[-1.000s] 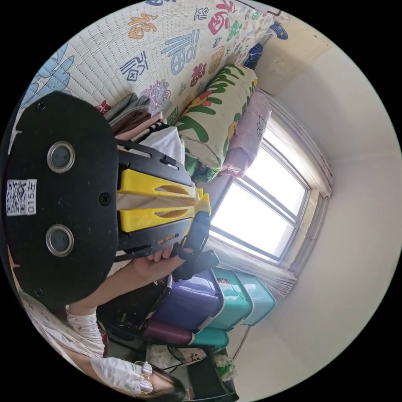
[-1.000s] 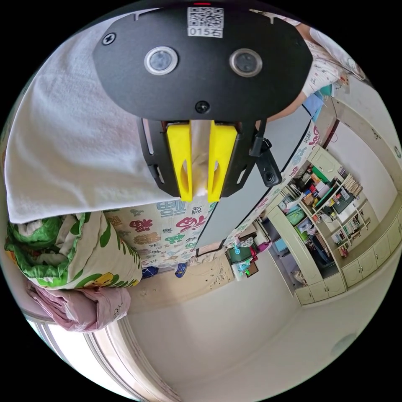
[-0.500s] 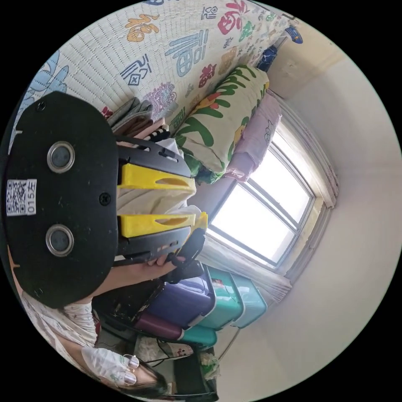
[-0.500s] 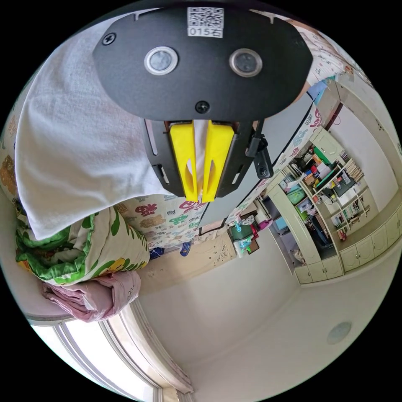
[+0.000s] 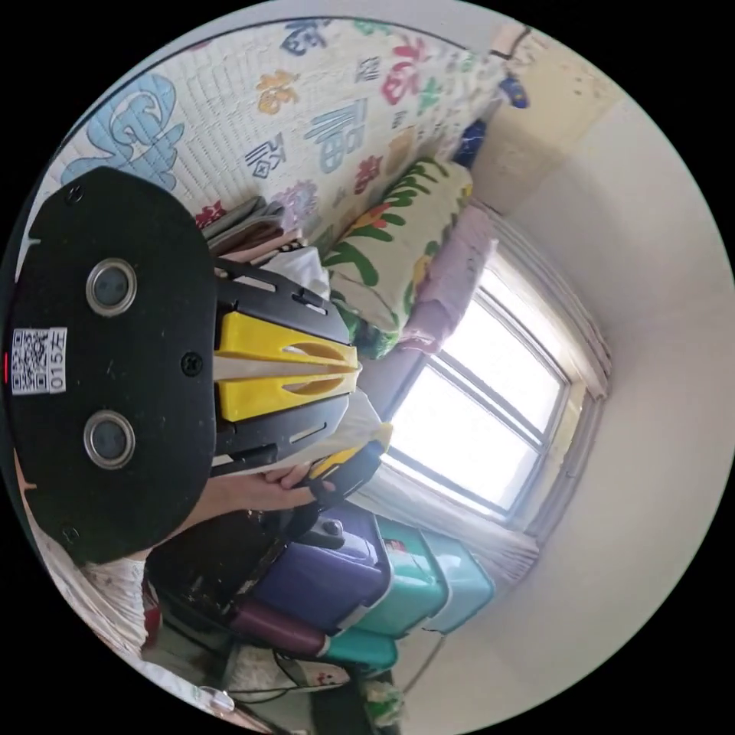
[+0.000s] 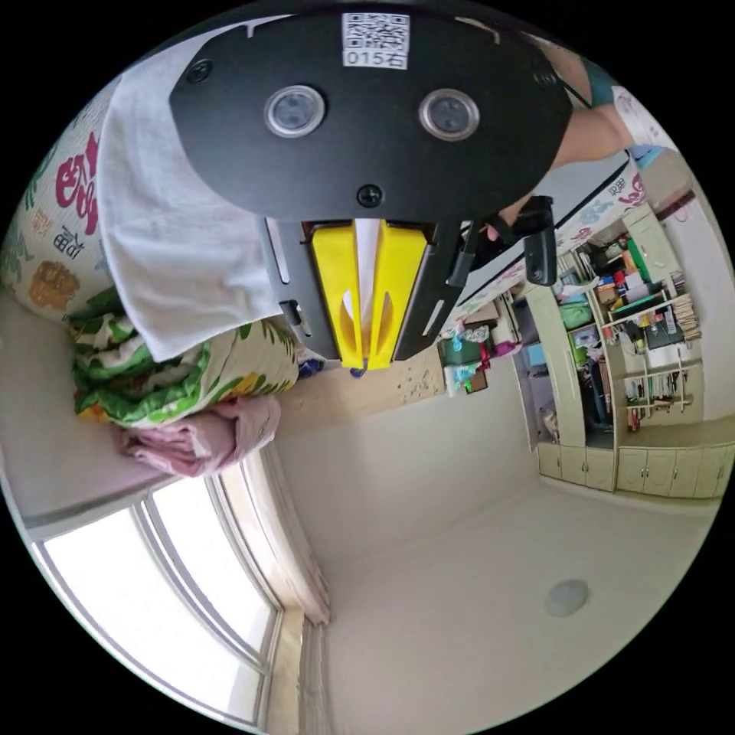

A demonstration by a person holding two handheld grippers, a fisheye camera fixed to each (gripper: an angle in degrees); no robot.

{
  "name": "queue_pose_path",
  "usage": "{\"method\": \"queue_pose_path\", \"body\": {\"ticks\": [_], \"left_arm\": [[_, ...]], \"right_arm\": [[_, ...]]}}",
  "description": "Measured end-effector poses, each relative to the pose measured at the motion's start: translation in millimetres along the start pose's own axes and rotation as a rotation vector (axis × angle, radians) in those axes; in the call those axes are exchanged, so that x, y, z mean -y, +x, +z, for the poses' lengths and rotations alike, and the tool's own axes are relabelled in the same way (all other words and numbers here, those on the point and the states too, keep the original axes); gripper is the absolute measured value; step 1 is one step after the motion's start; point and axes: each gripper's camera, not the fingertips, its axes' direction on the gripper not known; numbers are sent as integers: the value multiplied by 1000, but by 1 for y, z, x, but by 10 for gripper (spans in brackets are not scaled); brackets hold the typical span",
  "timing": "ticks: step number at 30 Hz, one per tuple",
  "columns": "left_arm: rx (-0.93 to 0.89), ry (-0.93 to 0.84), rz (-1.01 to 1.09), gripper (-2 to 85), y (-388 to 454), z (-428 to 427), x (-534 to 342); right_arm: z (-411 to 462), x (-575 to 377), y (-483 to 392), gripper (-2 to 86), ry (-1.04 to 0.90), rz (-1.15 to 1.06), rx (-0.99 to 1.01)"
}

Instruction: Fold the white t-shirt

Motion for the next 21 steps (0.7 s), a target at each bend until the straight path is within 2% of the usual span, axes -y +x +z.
{"method": "queue_pose_path", "body": {"ticks": [3, 7, 11, 17, 21], "left_arm": [[11, 108, 35, -7, 44, -35, 19], [49, 287, 105, -8, 100, -122, 40], [168, 432, 219, -8, 157, -241, 49], [449, 533, 346, -8, 237, -389, 19], [483, 465, 399, -8, 270, -439, -3]], "right_arm": [[-62, 33, -40, 2, 60, -85, 15], [-157, 94, -90, 1, 90, -200, 60], [-216, 118, -76, 0, 119, -133, 127], [-215, 70, -38, 1, 78, -18, 337], [-205, 39, -18, 1, 46, 28, 487]]}}
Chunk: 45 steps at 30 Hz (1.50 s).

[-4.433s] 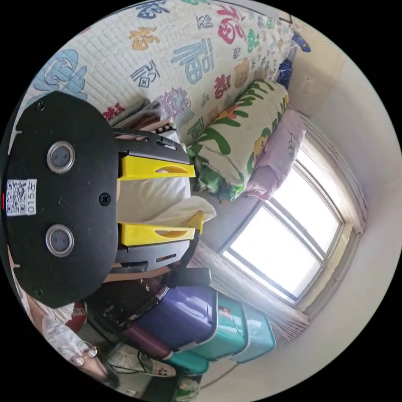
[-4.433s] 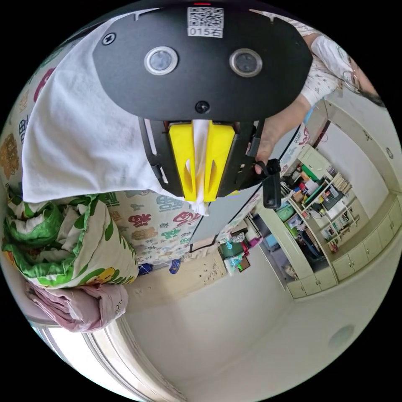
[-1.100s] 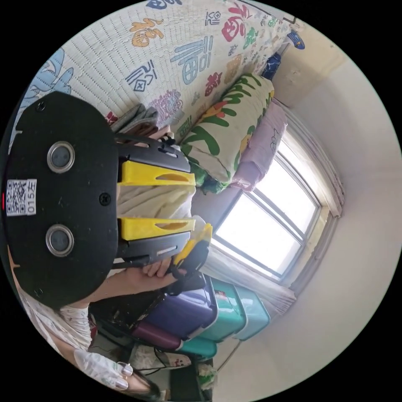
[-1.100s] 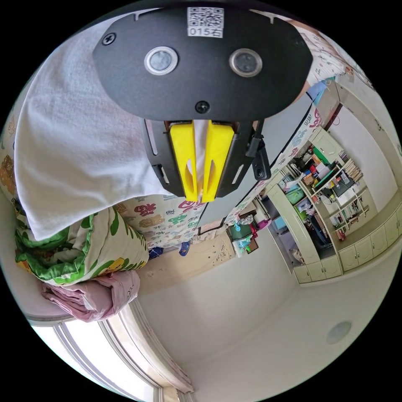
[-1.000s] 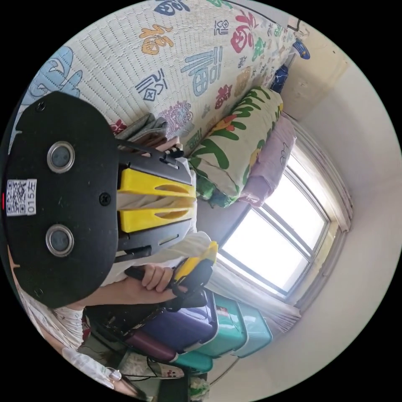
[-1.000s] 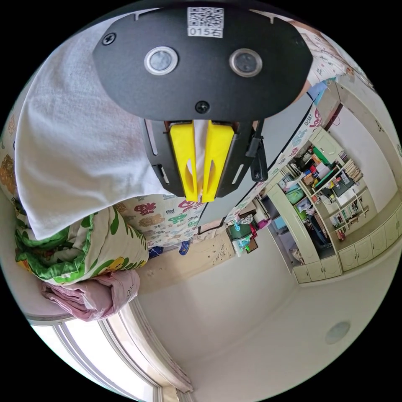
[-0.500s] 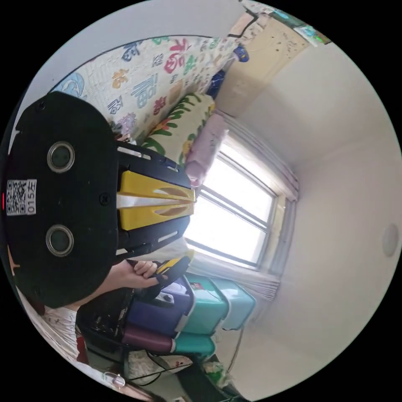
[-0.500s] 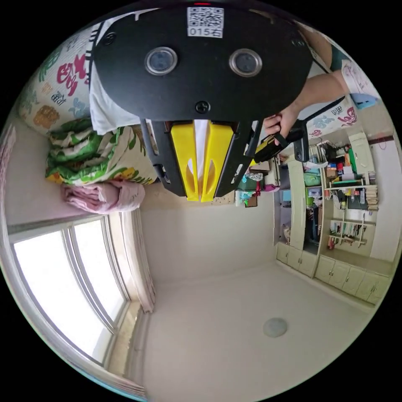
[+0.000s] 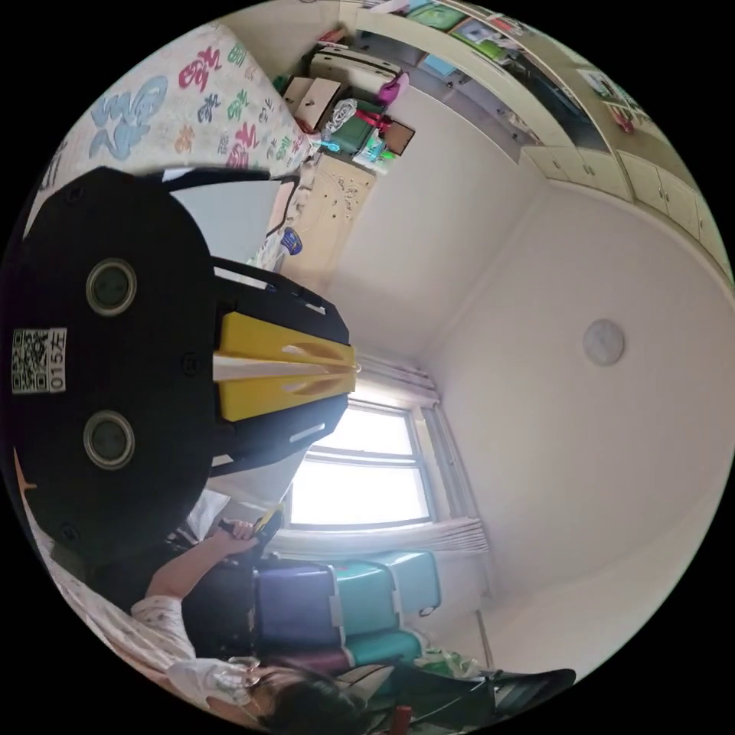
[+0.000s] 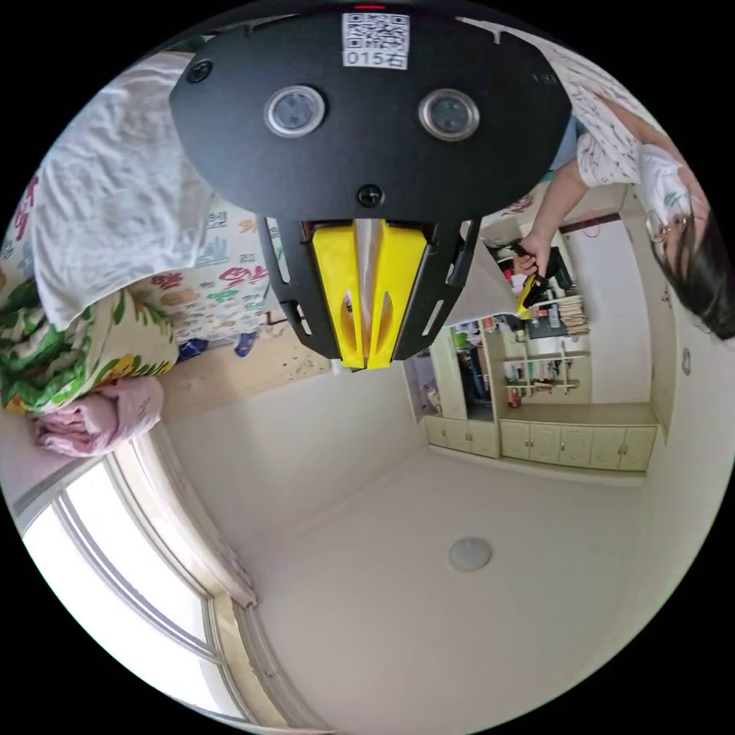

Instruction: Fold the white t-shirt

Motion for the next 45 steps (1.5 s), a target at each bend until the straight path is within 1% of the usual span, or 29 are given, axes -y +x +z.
{"method": "queue_pose_path", "body": {"ticks": [2, 5, 9, 12, 15, 18, 19, 20, 21, 23, 24, 26, 28, 31, 33, 34, 36, 37, 38, 39, 41, 42, 44, 45], "left_arm": [[21, 5, 3, -8, 10, -29, 2], [18, 8, -16, -8, 20, -50, 12], [5, 16, -20, -8, 23, -58, 25], [69, -12, -13, -8, 16, -47, 23], [163, -92, -77, -8, -12, -15, 10], [229, -215, -138, -7, -54, 26, -4], [261, -277, -165, -7, -71, 45, -10], [294, -346, -193, -7, -89, 64, -17], [311, -376, -215, -7, -97, 73, -21], [332, -480, -312, -7, -129, 105, -32], [334, -497, -336, -7, -136, 111, -34], [357, -507, -402, -6, -156, 127, -34], [376, -512, -419, -4, -166, 136, -30], [408, -556, -424, 4, -177, 148, -21], [468, -499, -404, 22, -174, 140, -9], [474, -438, -386, 46, -167, 130, 2], [421, -374, -350, 70, -149, 113, 20], [370, -353, -312, 74, -133, 100, 30], [333, -357, -277, 77, -115, 87, 37], [322, -364, -262, 77, -107, 79, 39], [323, -385, -231, 79, -75, 44, 35], [337, -390, -229, 81, -68, 34, 32], [438, -408, -245, 92, -48, -3, 15], [465, -409, -258, 96, -45, -12, 10]], "right_arm": [[-2, -9, 10, 0, 0, 29, 91], [-7, -9, 17, 0, 23, 23, 171], [1, 3, 26, 1, 26, -24, 170], [33, 14, 51, 1, -38, -47, 122], [84, 15, 102, 1, -134, -31, 45], [157, 4, 174, 1, -277, -15, -80], [190, -4, 210, 1, -344, 11, -117], [223, -13, 249, 2, -416, 55, -138], [239, -17, 270, 2, -448, 86, -146], [290, -34, 355, 3, -550, 244, -162], [300, -37, 374, 3, -565, 283, -165], [332, -46, 439, 5, -616, 395, -181], [352, -46, 475, 8, -648, 420, -181], [382, -38, 523, 21, -761, 458, -197], [381, -21, 541, 39, -759, 451, -215], [369, -3, 545, 50, -718, 412, -243], [342, 28, 538, 59, -665, 340, -255], [320, 49, 521, 62, -645, 260, -213], [295, 67, 498, 68, -638, 163, -171], [281, 74, 486, 71, -637, 118, -158], [210, 90, 446, 88, -611, 14, -102], [191, 91, 440, 91, -601, 10, -87], [117, 92, 427, 98, -589, 19, -42], [101, 90, 427, 100, -587, 25, -44]]}}
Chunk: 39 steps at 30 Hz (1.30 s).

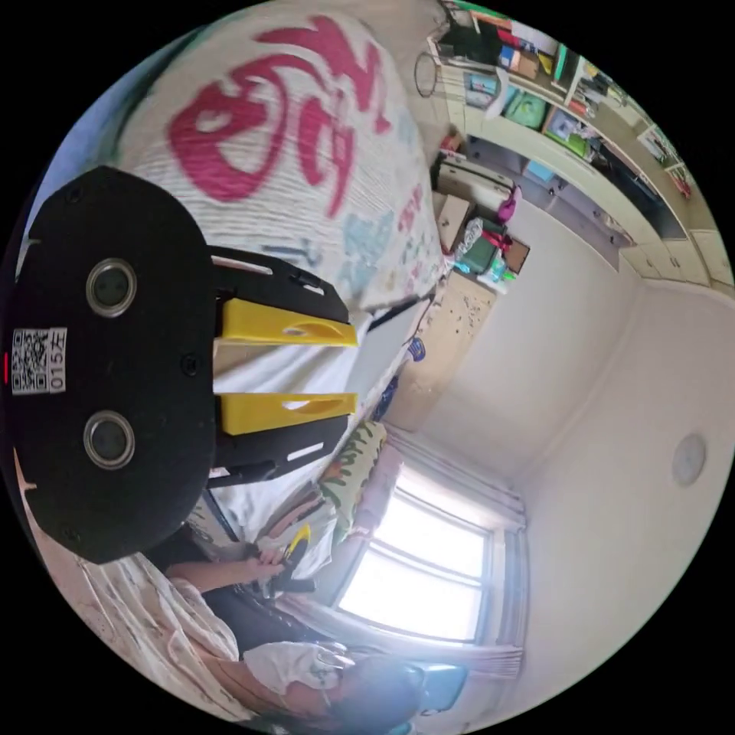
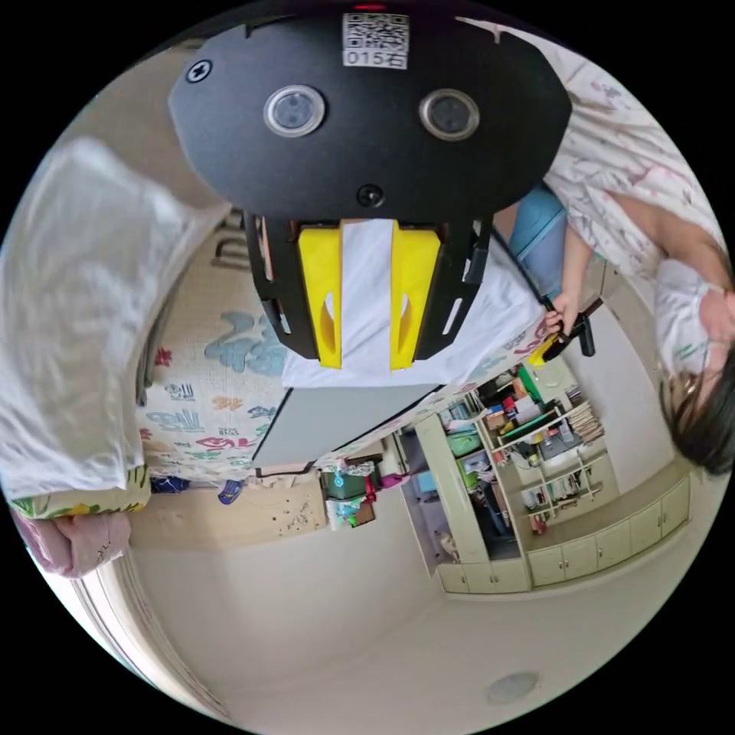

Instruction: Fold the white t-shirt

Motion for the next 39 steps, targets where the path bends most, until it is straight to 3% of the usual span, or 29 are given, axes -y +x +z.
{"method": "queue_pose_path", "body": {"ticks": [3, 5, 11, 19, 26, 39], "left_arm": [[35, -17, -106, 119, -15, -22, -39], [-1, 63, -150, 121, -21, -36, -59], [-94, 14, -152, 113, -30, -38, -44], [-157, 6, -130, 33, -53, -49, -36], [-149, 8, -126, -6, -78, -68, -31], [-100, -2, -69, -9, -117, -93, -46]], "right_arm": [[-46, -51, 20, 108, 8, 89, -68], [-65, -82, 48, 113, -26, 193, -106], [-103, -103, 94, 117, 37, 306, -18], [-118, -75, 117, 104, 4, 262, 34], [-135, -59, 148, 8, -1, 258, 88], [-203, -94, 203, -2, 135, 323, -98]]}}
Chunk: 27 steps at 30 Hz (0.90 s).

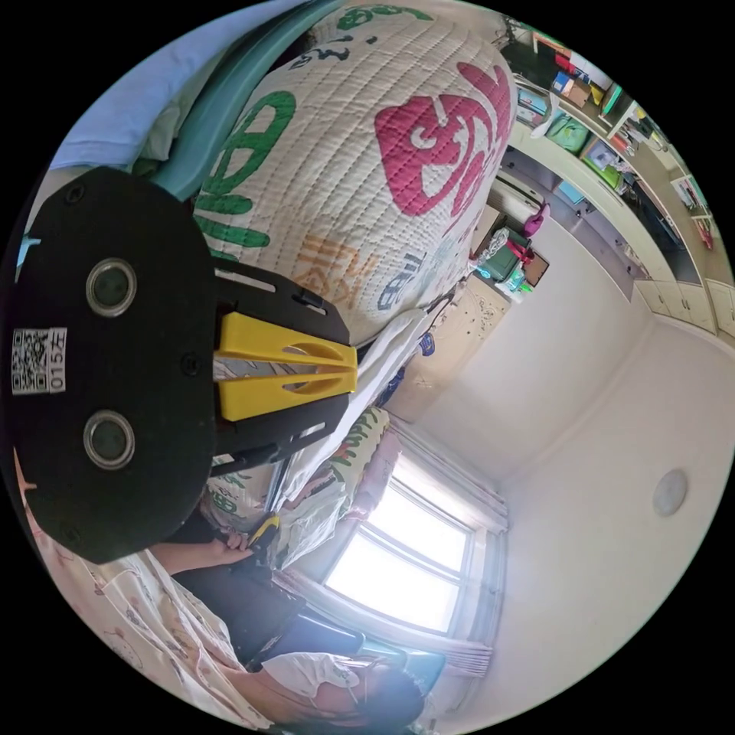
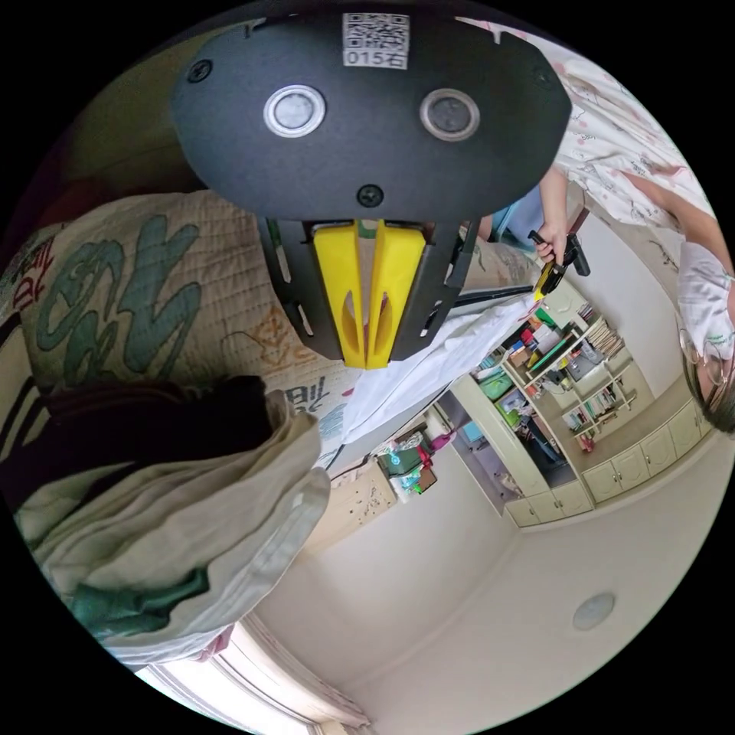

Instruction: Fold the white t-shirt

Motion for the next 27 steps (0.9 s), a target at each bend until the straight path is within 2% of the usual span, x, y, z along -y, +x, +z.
{"method": "queue_pose_path", "body": {"ticks": [3, 5, 7, 13, 14, 17, 21, 27], "left_arm": [[-5, 5, -16, -9, -12, -3, -10], [-27, 10, -43, -9, -24, -5, -19], [-40, 20, -60, -9, -31, -8, -27], [-39, 34, -75, -9, -44, -13, -55], [-42, 33, -78, -9, -47, -15, -61], [-42, 60, -68, -9, -50, -21, -75], [20, 67, -19, -9, -45, -30, -91], [97, 22, 42, -7, -47, -34, -131]], "right_arm": [[0, -10, 10, 10, -17, -25, 15], [17, -18, 16, 69, -86, -36, 69], [33, -24, 15, 94, -136, -56, 79], [80, -59, -13, 55, -183, -184, -112], [87, -66, -15, 25, -197, -199, -122], [91, -88, -10, 6, -194, -216, -117], [76, -118, 0, -2, -165, -227, -132], [90, -173, 15, 8, -244, -242, -127]]}}
